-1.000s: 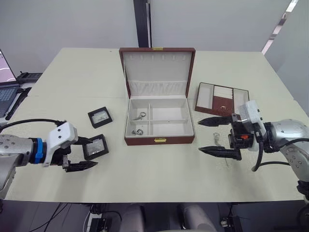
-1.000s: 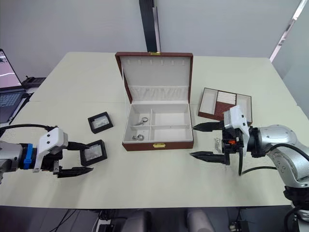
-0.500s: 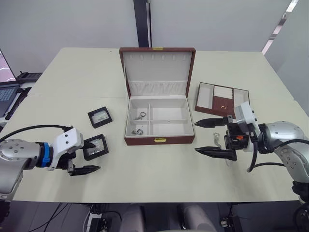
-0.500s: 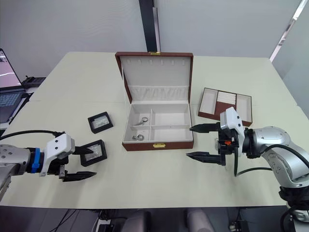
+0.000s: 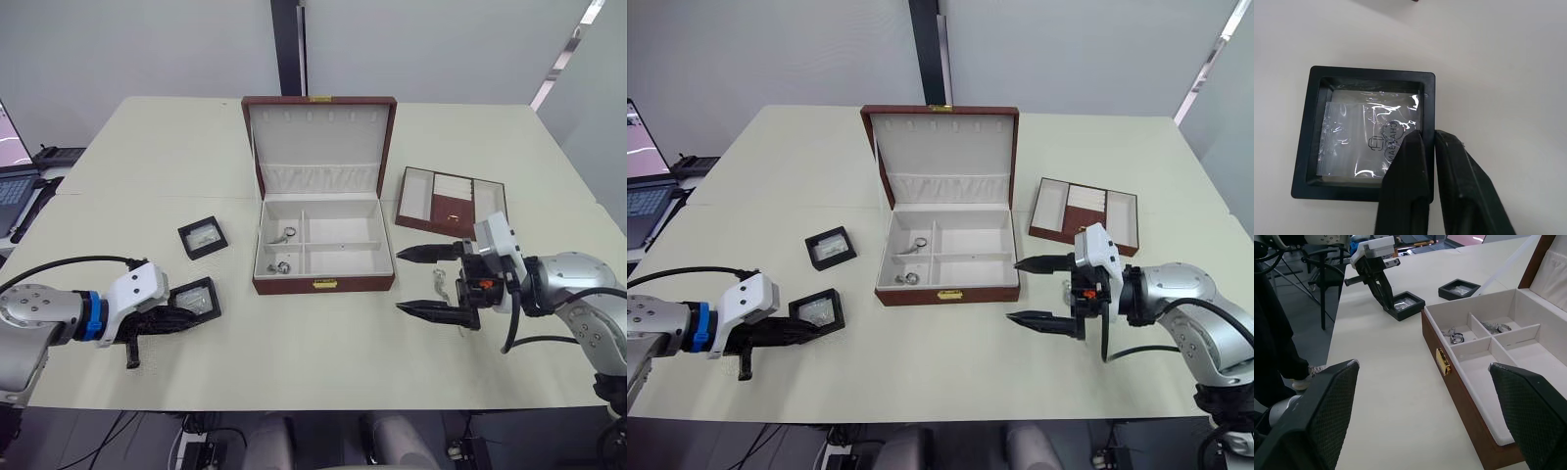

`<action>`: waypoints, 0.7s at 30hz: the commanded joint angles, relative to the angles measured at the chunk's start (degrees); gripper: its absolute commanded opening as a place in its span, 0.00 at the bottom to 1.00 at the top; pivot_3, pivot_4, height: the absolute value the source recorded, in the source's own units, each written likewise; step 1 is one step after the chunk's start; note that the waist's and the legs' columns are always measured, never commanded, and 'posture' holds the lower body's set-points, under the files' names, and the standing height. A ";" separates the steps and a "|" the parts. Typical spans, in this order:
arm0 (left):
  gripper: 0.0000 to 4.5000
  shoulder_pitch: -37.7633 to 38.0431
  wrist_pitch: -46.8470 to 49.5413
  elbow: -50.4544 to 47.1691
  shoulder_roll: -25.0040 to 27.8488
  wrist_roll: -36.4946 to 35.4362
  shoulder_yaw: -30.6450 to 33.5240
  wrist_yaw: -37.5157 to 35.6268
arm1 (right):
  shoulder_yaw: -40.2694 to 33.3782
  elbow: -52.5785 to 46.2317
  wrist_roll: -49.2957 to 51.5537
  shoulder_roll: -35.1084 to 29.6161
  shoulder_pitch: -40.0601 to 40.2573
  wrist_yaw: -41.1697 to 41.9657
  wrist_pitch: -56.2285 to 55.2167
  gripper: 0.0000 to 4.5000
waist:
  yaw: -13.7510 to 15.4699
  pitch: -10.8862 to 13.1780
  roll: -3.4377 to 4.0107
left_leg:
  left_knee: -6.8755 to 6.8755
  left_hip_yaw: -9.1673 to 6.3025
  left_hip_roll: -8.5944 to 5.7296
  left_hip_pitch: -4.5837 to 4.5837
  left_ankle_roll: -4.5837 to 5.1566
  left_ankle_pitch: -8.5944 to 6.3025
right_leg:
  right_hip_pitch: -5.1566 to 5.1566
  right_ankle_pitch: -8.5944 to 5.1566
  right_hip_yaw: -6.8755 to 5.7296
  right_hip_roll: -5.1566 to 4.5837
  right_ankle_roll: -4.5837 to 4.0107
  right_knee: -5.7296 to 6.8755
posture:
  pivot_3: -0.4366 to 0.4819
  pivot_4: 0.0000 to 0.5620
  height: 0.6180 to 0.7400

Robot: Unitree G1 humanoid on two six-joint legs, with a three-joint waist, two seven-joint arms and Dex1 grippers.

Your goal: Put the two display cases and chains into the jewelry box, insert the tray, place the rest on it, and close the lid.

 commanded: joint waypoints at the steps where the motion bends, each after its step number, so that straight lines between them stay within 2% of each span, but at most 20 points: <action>1: 0.00 -0.80 -0.62 0.34 -0.12 0.44 -0.16 0.14 | -1.67 -1.46 -0.10 -0.63 -0.49 -0.21 -0.85 1.00 | -0.01 0.00 0.00 | 0.00 0.00 0.00 0.00 0.00 0.00 | 0.00 0.00 -0.01 0.00 0.00 0.00 | 0.48 0.27 1.00; 13: 0.00 -3.84 0.73 -0.60 0.75 0.81 0.41 1.04 | -3.54 -2.86 2.00 -1.17 -0.99 -1.26 -0.02 1.00 | 0.05 0.00 0.00 | 0.00 -0.01 0.00 -0.01 0.00 0.00 | 0.00 0.00 -0.01 0.00 0.00 0.01 | 0.48 0.27 1.00; 21: 0.00 -17.09 10.71 -6.32 3.16 -1.58 -3.31 -1.88 | -7.70 -3.50 3.69 -1.44 -0.72 -5.15 2.16 1.00 | 0.21 0.00 -0.03 | 0.02 -0.04 -0.02 -0.07 0.00 0.00 | -0.01 0.00 -0.03 0.00 0.00 0.00 | 0.48 0.27 1.00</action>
